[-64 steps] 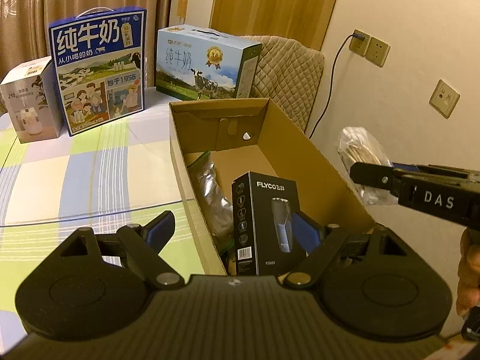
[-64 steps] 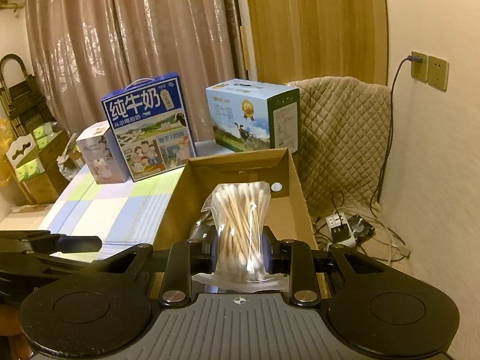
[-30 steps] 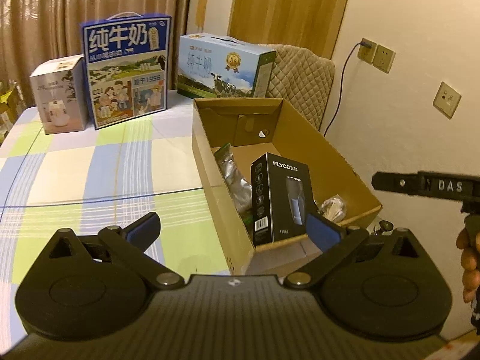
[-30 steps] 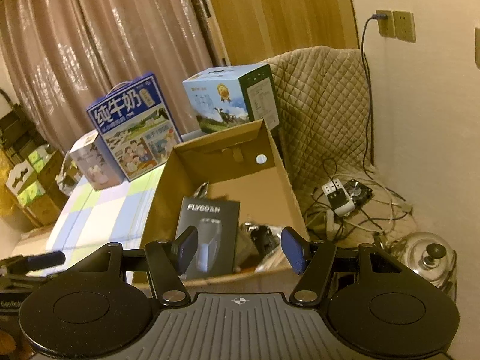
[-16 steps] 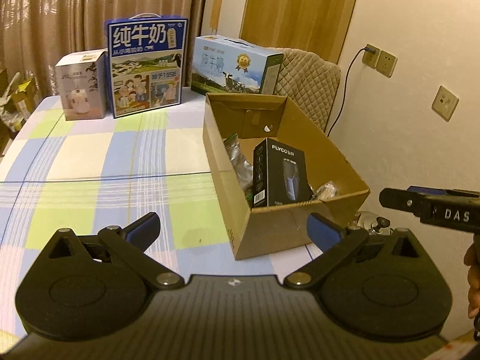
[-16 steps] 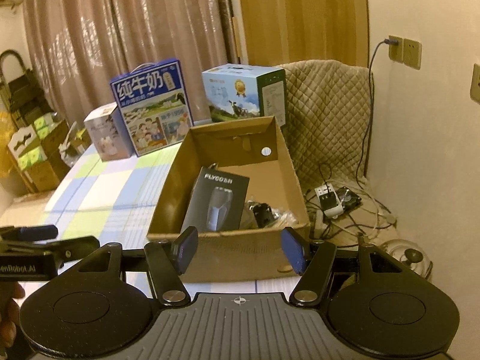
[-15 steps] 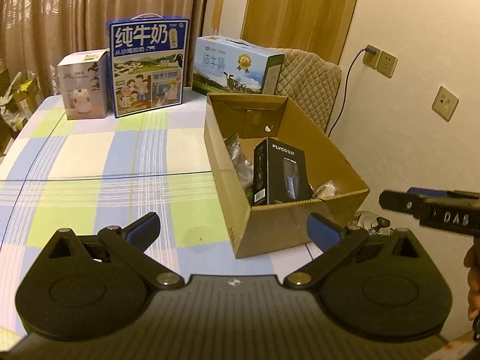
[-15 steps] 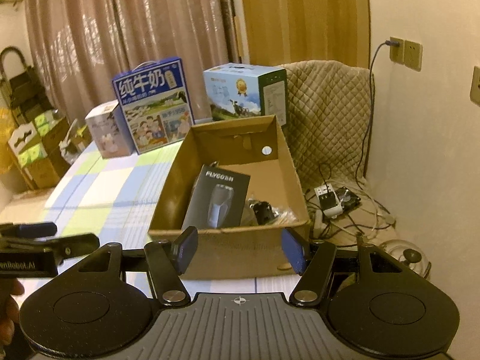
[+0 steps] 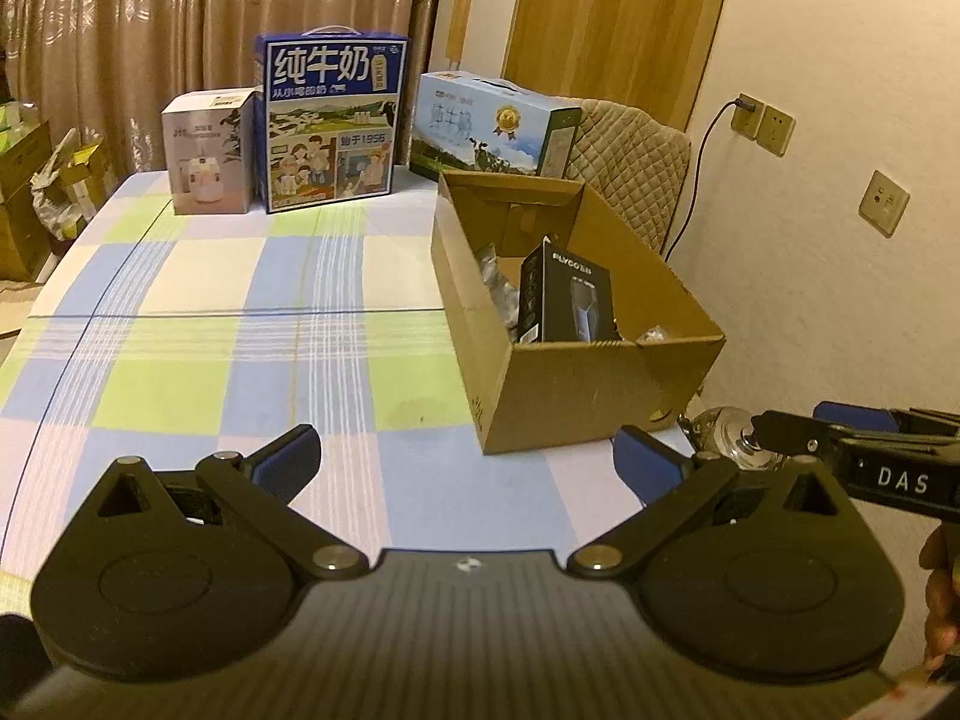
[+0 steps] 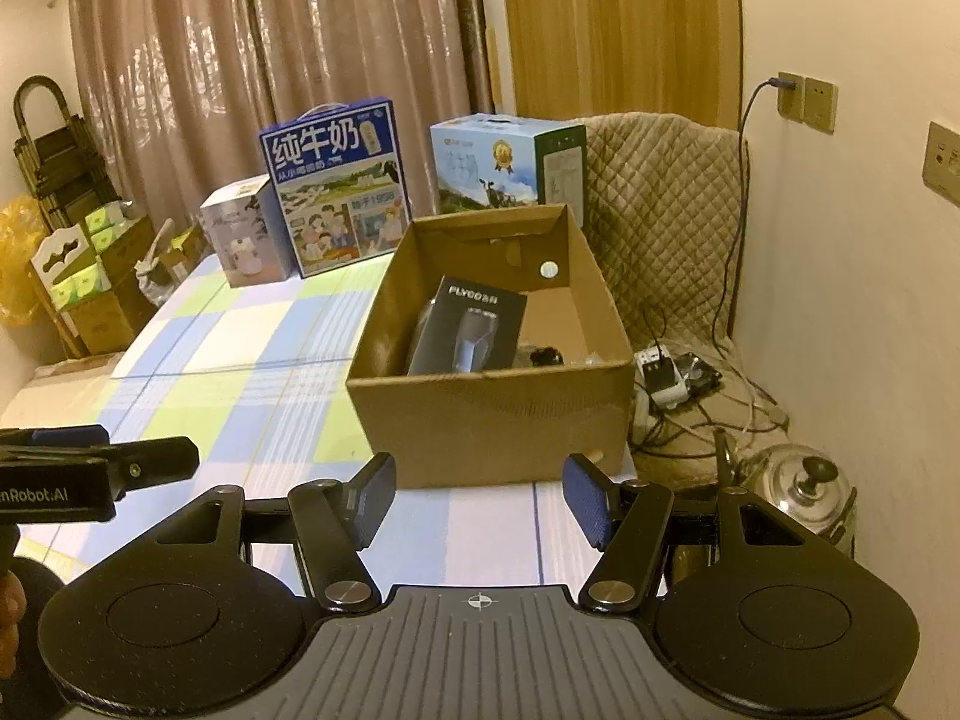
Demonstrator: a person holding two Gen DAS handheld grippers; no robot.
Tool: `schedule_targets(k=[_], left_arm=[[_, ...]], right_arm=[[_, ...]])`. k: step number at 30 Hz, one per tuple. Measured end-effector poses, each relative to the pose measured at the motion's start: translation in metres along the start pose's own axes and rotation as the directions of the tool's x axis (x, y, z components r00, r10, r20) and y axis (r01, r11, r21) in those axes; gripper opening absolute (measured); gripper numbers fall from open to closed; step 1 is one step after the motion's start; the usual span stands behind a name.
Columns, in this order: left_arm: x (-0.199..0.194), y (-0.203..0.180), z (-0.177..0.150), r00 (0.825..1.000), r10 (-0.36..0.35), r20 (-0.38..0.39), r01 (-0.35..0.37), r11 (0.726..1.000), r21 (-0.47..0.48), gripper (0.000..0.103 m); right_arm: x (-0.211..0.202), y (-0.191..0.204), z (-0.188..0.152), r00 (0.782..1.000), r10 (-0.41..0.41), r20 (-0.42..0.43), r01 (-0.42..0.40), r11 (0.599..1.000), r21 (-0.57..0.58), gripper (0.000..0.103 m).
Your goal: Organize objects
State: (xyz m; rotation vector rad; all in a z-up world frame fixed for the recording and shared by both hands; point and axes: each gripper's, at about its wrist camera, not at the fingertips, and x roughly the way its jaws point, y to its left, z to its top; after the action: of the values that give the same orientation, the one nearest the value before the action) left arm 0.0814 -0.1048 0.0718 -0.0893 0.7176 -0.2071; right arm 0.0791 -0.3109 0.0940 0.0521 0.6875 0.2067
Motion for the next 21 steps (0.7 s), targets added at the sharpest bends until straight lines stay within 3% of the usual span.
schedule_targets(k=[21], left_arm=[[-0.014,0.007,-0.04,0.999,0.015,-0.045,-0.015,1.0,0.01,0.102]], right_arm=[[-0.013,0.017,-0.033,0.999,-0.009,-0.034,0.008,1.0,-0.017,0.059]])
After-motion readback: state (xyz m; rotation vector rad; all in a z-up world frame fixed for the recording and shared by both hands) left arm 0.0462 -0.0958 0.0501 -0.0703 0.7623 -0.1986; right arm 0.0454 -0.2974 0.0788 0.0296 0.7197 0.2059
